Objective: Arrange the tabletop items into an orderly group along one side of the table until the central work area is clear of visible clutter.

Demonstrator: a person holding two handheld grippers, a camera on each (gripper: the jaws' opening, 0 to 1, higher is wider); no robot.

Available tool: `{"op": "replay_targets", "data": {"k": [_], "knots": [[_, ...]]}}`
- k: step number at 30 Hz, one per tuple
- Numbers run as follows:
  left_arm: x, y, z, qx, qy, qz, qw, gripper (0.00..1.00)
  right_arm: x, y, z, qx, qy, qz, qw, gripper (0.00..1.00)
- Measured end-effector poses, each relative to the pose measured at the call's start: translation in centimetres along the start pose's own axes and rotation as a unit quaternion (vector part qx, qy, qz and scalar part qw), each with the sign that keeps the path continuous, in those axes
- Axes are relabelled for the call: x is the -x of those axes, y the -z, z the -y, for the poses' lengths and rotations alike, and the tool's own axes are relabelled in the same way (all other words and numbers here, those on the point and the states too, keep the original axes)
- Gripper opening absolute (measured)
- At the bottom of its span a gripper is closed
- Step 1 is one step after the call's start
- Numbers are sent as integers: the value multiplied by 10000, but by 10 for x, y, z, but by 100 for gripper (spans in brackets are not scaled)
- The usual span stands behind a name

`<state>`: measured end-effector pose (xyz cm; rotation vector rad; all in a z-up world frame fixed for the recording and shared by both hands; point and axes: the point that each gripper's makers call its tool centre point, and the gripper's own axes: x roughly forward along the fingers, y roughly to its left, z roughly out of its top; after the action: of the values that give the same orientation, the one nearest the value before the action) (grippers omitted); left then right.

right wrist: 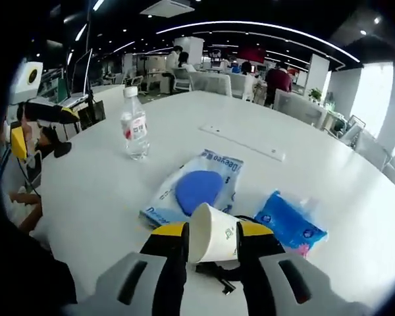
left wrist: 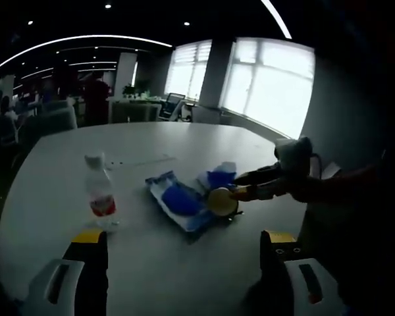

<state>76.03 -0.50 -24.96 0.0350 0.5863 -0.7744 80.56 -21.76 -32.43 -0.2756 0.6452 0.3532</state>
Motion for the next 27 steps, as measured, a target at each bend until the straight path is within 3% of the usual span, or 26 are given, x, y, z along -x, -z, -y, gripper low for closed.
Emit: {"op": "replay_targets", "data": {"k": [11,16,27], "knots": [[0,1,-2,33,17,37,10000,94,-5,8,8,402,335,-378,9979,9],[1,1,-4,34,2,39,10000,94,0,9,13,279,415,-369,9981,2],[-1,1,-6,27,24,37,10000,93,17,7,27,74,581,-257,9979,0]]}}
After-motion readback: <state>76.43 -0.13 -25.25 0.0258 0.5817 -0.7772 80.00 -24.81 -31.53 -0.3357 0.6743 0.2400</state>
